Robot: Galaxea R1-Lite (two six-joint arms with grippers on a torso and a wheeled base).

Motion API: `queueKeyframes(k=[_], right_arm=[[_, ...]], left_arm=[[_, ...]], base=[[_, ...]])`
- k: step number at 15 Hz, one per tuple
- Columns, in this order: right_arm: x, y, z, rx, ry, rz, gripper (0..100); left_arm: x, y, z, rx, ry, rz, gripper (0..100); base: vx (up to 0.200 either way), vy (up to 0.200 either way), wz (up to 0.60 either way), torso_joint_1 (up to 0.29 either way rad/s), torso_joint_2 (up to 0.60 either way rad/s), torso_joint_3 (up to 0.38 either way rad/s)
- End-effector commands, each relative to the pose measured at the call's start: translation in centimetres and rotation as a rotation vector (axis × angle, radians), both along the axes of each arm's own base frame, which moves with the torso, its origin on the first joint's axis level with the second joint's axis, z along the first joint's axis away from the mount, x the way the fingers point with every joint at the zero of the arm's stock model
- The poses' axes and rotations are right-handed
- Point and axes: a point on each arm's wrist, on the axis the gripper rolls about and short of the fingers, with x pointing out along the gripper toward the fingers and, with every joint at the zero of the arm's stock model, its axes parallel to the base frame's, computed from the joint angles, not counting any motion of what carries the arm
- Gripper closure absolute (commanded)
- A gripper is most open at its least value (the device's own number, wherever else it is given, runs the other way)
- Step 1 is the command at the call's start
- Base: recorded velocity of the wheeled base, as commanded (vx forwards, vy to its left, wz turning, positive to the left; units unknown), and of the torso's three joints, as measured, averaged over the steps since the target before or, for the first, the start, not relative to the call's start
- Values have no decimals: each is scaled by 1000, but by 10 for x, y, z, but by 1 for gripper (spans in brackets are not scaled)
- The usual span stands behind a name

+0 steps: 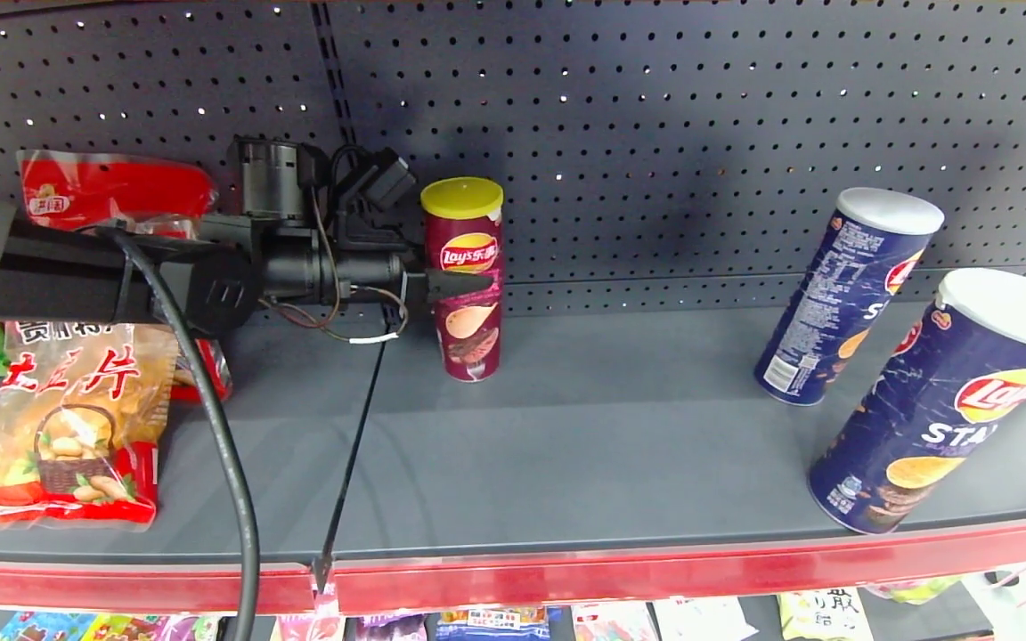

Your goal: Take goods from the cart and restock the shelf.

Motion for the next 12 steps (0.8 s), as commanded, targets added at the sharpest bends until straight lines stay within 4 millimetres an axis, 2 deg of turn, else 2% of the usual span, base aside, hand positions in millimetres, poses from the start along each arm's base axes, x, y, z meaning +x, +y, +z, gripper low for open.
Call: queueKeyframes(k=[1,3,5,8,9,12], right_arm=[[0,0,0,-1,2,1,100],[0,0,0,-1,2,1,100],[1,0,0,-1,5,1,100],[3,0,1,-1,22,6,100],[3,0,1,-1,20,6,100],[3,0,1,-1,20,6,100]], left_arm=[[-22,6,13,-7,11,-35,100],[-47,13,22,-8,36,-63,100],[-71,11,25,-11,46,-101,100],[-103,8,10,8,104,-156,100],[-110,6,4,12,114,-171,100],[-116,5,-7,10,106,-180,100]], base=[[0,0,0,0,0,0],[0,0,0,0,0,0],[0,0,0,0,0,0],[0,0,0,0,0,0],[0,0,0,0,0,0],[0,0,0,0,0,0]])
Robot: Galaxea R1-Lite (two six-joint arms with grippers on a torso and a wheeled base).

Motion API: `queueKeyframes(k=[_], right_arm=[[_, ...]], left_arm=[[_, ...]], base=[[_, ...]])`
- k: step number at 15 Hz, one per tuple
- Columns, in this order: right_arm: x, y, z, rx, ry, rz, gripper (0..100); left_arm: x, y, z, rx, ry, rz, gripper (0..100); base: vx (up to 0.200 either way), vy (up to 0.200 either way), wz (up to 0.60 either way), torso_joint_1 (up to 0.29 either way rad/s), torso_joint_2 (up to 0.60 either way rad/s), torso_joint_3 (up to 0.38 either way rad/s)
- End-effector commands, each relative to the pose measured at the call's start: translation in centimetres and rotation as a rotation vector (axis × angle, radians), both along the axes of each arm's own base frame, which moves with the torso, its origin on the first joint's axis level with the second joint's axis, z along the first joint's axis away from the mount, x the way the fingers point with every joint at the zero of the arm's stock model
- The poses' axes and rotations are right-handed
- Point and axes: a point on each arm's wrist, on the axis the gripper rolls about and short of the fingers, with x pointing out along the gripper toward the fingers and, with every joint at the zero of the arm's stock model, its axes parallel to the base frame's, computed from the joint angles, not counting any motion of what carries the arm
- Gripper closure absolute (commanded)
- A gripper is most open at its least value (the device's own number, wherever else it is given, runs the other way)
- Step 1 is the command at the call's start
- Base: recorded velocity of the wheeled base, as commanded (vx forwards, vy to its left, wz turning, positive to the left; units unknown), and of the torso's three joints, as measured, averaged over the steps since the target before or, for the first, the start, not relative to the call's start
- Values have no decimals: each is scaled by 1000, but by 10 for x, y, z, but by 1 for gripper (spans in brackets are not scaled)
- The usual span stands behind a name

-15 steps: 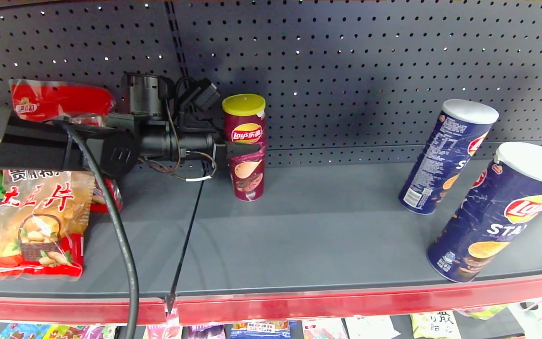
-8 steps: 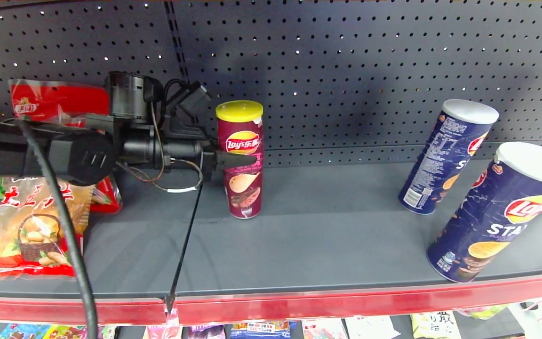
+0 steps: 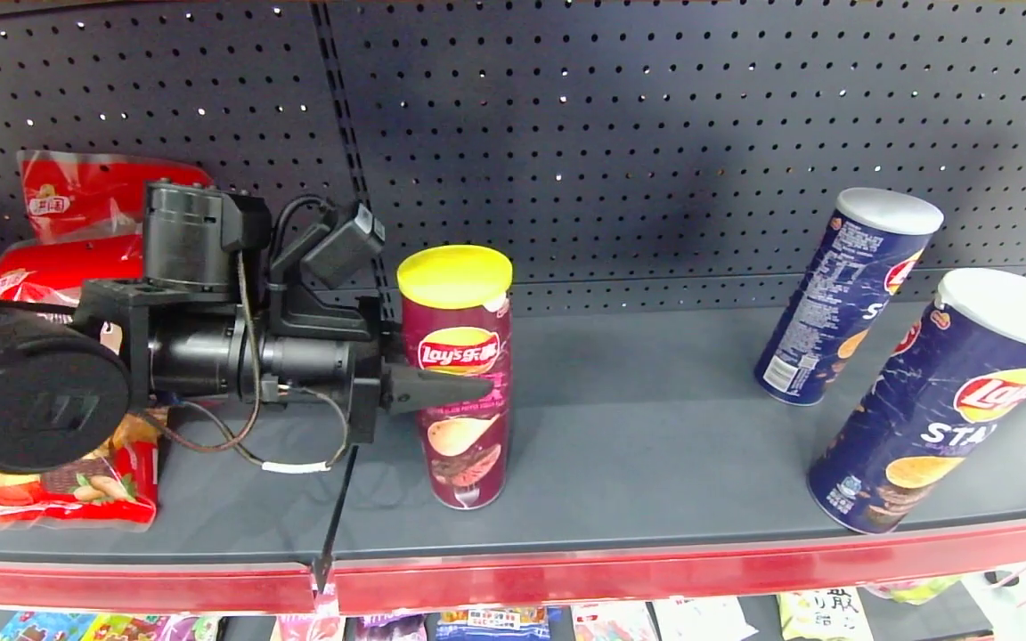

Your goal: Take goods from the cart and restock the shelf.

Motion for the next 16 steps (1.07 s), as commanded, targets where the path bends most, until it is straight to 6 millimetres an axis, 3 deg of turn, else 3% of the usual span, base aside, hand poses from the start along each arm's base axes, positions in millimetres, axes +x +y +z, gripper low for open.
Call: queueKeyframes(k=[1,8,12,16], right_arm=[[1,0,-1,-1,7,1,100],[1,0,-1,-2,10,1,100],[2,0,1,-2,11,1,100],[2,0,1,-2,11,1,100]], left_arm=[[-9,2,-2,3,7,-7,100],[-26,7,3,-13,34,-4,100],[-39,11,-8,-1,59,-15,100],[-40,12,-9,-6,62,-9,100]], base=[[0,0,0,0,0,0],[0,0,0,0,0,0],[0,0,0,0,0,0],[0,0,0,0,0,0]])
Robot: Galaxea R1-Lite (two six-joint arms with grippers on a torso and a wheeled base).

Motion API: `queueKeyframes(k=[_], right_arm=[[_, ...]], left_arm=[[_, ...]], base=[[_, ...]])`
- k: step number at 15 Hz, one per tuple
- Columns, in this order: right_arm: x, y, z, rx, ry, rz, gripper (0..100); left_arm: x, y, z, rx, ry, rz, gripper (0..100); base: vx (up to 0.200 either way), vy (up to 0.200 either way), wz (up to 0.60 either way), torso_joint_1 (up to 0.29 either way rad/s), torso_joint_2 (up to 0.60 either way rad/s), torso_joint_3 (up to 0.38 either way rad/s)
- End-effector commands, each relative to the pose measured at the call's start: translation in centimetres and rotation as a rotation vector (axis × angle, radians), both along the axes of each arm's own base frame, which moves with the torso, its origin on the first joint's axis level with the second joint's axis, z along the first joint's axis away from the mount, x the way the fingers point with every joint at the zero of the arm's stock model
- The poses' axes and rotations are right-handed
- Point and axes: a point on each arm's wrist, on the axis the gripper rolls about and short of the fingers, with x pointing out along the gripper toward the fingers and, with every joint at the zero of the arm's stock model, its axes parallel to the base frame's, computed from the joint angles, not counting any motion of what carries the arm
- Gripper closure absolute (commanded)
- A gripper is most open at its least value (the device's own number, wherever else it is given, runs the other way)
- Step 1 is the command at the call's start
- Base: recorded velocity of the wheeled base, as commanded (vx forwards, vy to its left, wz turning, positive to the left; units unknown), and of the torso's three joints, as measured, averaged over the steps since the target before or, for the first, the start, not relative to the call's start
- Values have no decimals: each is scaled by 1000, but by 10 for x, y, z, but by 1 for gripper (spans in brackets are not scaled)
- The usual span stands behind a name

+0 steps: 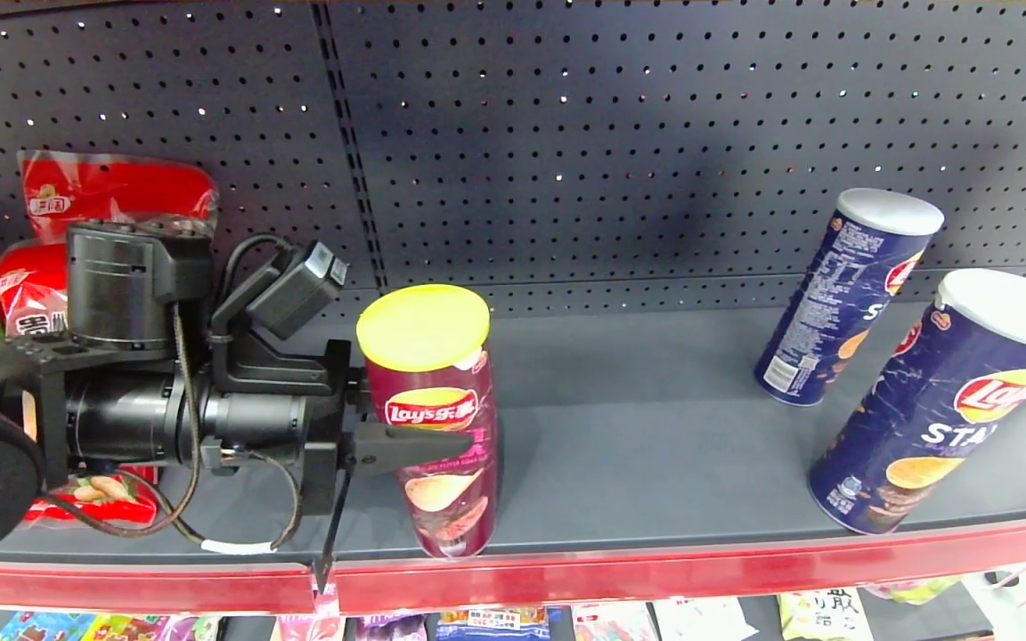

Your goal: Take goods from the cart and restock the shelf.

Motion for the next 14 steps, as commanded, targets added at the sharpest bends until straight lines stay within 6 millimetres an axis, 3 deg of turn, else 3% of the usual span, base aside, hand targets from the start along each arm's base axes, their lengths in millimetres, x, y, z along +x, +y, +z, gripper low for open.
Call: queueKeyframes(k=[1,10,11,14], right_arm=[[0,0,0,-1,2,0,100],[0,0,1,0,-1,4,100],[0,0,1,0,2,4,100],[3,0,3,-2,15,16,100]], left_arm=[[-2,1,0,-3,23,5,100],[-5,2,-2,-9,59,5,100],[-6,2,-2,-9,60,4,0],[-7,4,1,-4,41,41,0]], base=[[0,0,0,0,0,0],[0,0,0,0,0,0],[0,0,0,0,0,0],[0,0,0,0,0,0]])
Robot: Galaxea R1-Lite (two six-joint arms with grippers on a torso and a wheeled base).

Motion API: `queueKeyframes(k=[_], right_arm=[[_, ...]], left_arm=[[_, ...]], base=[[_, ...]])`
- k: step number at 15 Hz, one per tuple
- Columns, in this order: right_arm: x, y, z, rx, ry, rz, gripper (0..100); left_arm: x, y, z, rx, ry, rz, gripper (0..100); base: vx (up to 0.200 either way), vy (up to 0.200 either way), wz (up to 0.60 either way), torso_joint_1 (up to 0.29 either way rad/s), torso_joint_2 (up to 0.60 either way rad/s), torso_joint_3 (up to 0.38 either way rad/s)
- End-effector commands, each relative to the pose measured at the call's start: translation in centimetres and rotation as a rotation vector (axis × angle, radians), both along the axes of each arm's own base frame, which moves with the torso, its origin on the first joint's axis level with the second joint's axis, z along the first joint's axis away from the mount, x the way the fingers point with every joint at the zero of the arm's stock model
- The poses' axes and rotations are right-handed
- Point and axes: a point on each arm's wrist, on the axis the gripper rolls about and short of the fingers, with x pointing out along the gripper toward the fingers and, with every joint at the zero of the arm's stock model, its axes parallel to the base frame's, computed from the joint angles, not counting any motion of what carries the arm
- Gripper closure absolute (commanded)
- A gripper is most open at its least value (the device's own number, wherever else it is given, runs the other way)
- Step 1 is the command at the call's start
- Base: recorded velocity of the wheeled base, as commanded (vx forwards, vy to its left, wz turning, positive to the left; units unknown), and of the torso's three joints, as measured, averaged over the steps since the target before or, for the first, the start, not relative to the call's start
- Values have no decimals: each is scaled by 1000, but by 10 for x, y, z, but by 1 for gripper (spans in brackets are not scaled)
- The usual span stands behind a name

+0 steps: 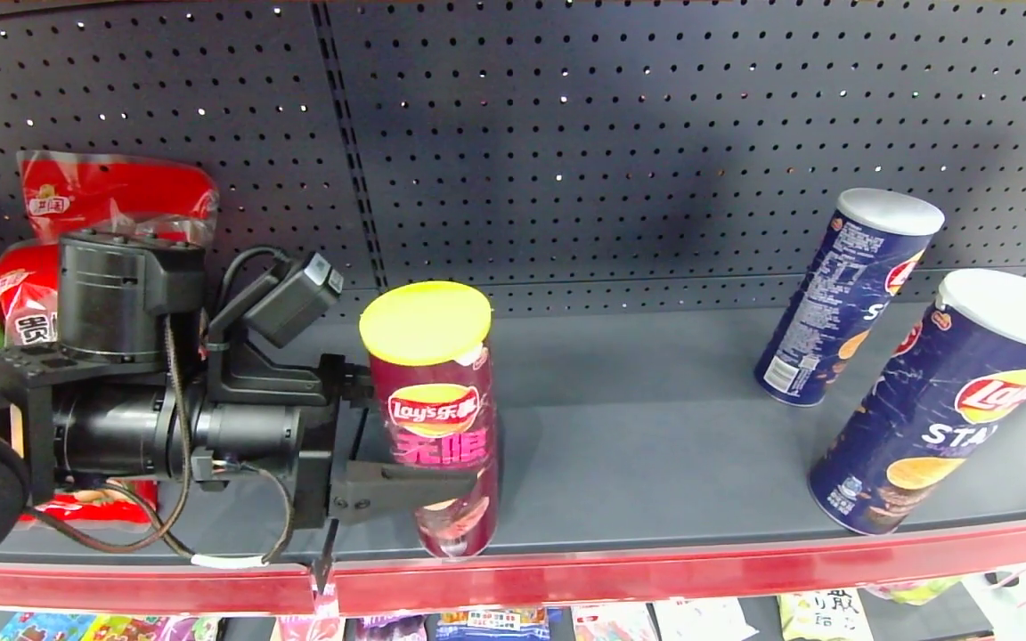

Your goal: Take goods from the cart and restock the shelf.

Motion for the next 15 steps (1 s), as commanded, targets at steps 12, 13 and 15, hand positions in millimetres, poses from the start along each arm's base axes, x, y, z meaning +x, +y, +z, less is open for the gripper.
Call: queueKeyframes(k=[12,13,15], right_arm=[[6,1,0,1,39,29,100],[6,1,1,1,38,29,100],[5,1,2,1,35,29,100]], left_arm=[[-28,28,10,-16,17,185,0],[-29,29,10,-18,14,185,0],[-34,32,8,-13,18,194,0]], base=[[0,0,0,0,0,0],[0,0,0,0,0,0],[0,0,0,0,0,0]])
